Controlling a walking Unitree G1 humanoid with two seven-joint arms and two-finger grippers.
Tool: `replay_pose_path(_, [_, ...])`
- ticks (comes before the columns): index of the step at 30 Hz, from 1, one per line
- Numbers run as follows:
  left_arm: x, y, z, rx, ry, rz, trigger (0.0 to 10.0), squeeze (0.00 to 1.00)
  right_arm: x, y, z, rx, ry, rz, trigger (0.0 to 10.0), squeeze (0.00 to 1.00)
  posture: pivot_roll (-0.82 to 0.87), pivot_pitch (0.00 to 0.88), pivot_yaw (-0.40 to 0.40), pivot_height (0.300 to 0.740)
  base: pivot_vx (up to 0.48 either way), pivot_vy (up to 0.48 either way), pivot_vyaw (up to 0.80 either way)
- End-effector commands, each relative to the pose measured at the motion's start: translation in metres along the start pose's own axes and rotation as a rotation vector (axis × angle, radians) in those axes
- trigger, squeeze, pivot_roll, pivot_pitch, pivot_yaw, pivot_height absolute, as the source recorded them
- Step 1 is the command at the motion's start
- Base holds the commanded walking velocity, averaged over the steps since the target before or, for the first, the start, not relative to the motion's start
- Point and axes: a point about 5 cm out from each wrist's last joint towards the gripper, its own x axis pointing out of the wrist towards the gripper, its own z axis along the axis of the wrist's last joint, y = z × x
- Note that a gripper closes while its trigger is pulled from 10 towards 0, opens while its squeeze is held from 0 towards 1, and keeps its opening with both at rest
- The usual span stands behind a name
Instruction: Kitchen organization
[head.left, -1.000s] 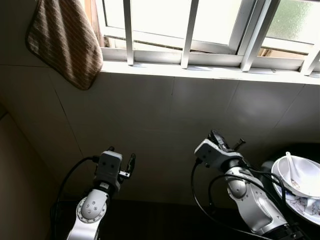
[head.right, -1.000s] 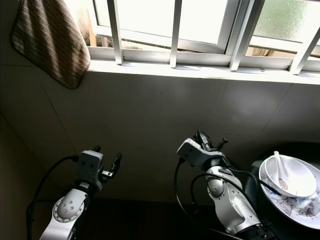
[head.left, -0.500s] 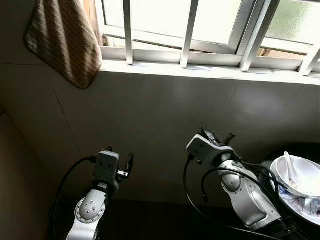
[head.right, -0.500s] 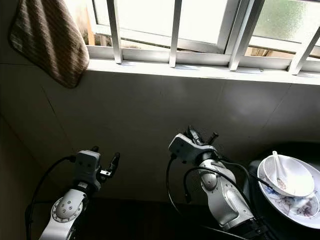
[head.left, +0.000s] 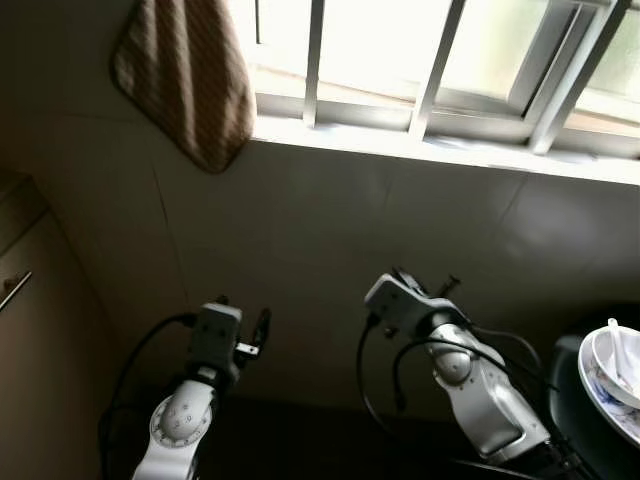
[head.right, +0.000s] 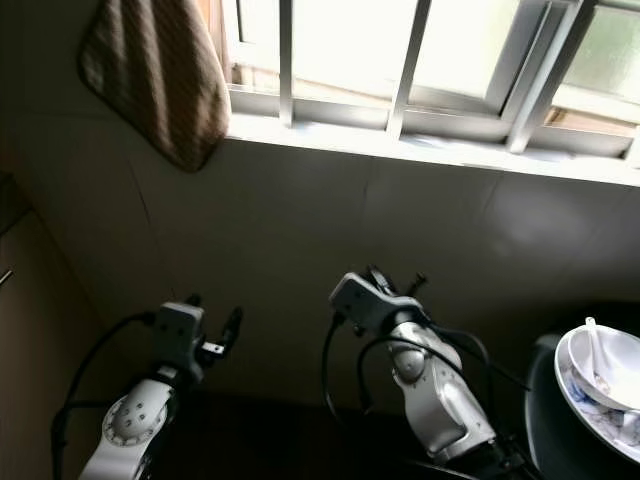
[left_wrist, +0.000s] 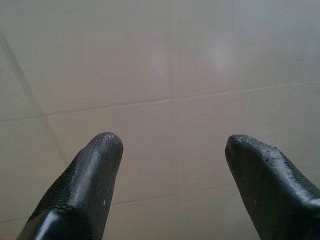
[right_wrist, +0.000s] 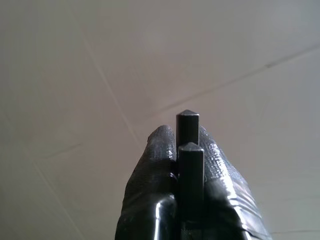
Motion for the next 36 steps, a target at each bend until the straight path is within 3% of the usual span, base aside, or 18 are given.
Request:
replay_pose_path(1, [0.001, -0.009, 0.001, -0.012, -0.004, -0.029, 10.0, 0.00, -0.002, -0.003, -0.006, -0.005, 0.020, 0.001, 0.0, 0.00, 0.04, 0.000, -0.070, 0.740, 0.000, 0.480, 0.00])
replay_pose_path(7, [0.002, -0.009, 0.001, -0.009, -0.006, -0.030, 10.0, 0.00, -0.002, 0.000, -0.007, -0.012, 0.023, 0.010, 0.0, 0.00, 0.04, 0.000, -0.069, 0.740, 0.000, 0.441, 0.24])
replay_pose_path(16, [0.001, -0.008, 0.006, 0.035, -0.043, -0.024, 10.0, 0.00, -0.002, 0.004, -0.009, -0.030, 0.014, 0.019, 0.0, 0.00, 0.04, 0.000, -0.066, 0.740, 0.000, 0.000, 0.80])
replay_pose_path(18, [0.001, -0.008, 0.007, 0.046, -0.046, -0.024, 10.0, 0.00, -0.005, 0.014, -0.022, -0.040, 0.053, 0.048, 0.0, 0.00, 0.05, 0.000, -0.066, 0.740, 0.000, 0.000, 0.80])
replay_pose_path(22, [0.000, -0.007, 0.006, 0.051, -0.041, -0.025, 10.0, 0.00, -0.011, 0.029, -0.038, 0.098, 0.121, 0.090, 0.0, 0.00, 0.05, 0.000, -0.064, 0.740, 0.000, 0.000, 0.80])
replay_pose_path(25, [0.001, -0.008, 0.005, 0.057, -0.035, -0.032, 10.0, 0.00, -0.014, 0.036, -0.044, 0.134, 0.146, 0.096, 0.0, 0.00, 0.05, 0.000, -0.063, 0.740, 0.000, 0.000, 0.80])
replay_pose_path(32, [0.000, -0.007, 0.005, 0.132, -0.027, -0.047, 10.0, 0.00, -0.016, 0.028, -0.049, 0.292, 0.199, -0.035, 0.0, 0.00, 0.06, 0.000, -0.053, 0.740, 0.000, 0.000, 0.80])
replay_pose_path(36, [0.000, -0.007, 0.006, 0.149, -0.030, -0.046, 10.0, 0.00, -0.017, 0.029, -0.049, 0.308, 0.188, -0.051, 0.0, 0.00, 0.06, 0.000, -0.049, 0.740, 0.000, 0.000, 0.80])
